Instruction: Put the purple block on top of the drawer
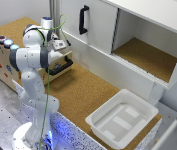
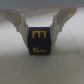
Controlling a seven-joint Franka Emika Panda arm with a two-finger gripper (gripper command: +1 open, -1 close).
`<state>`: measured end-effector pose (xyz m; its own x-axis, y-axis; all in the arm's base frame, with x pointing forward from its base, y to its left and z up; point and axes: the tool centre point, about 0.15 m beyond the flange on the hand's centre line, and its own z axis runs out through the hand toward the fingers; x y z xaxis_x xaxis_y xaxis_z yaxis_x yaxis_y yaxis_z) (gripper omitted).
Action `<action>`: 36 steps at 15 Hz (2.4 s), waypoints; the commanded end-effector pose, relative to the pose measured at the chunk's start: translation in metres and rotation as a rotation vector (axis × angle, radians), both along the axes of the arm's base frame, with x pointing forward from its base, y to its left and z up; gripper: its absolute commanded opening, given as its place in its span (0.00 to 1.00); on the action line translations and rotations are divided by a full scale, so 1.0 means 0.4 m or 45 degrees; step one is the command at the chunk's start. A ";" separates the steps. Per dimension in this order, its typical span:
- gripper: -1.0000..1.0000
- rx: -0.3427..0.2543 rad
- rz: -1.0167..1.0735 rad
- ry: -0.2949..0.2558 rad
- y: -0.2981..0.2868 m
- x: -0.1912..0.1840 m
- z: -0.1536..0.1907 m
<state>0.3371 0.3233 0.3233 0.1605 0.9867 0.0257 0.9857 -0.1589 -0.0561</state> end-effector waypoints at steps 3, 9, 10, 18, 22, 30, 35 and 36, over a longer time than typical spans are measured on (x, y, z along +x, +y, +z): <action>0.00 -0.043 -0.079 -0.097 0.018 -0.003 0.135; 0.00 -0.018 -0.170 -0.142 0.189 0.097 0.263; 0.00 -0.019 -0.192 -0.151 0.233 0.122 0.290; 0.00 -0.084 -0.328 -0.227 0.442 0.221 0.351; 0.00 -0.137 -0.368 -0.212 0.458 0.238 0.318; 1.00 -0.063 -0.412 -0.200 0.392 0.169 0.404; 1.00 0.014 -0.482 -0.085 0.338 0.052 0.449; 1.00 0.014 -0.520 -0.062 0.322 0.021 0.450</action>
<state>0.3864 0.4680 0.4793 0.4666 0.8786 0.1013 0.8769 -0.4745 0.0768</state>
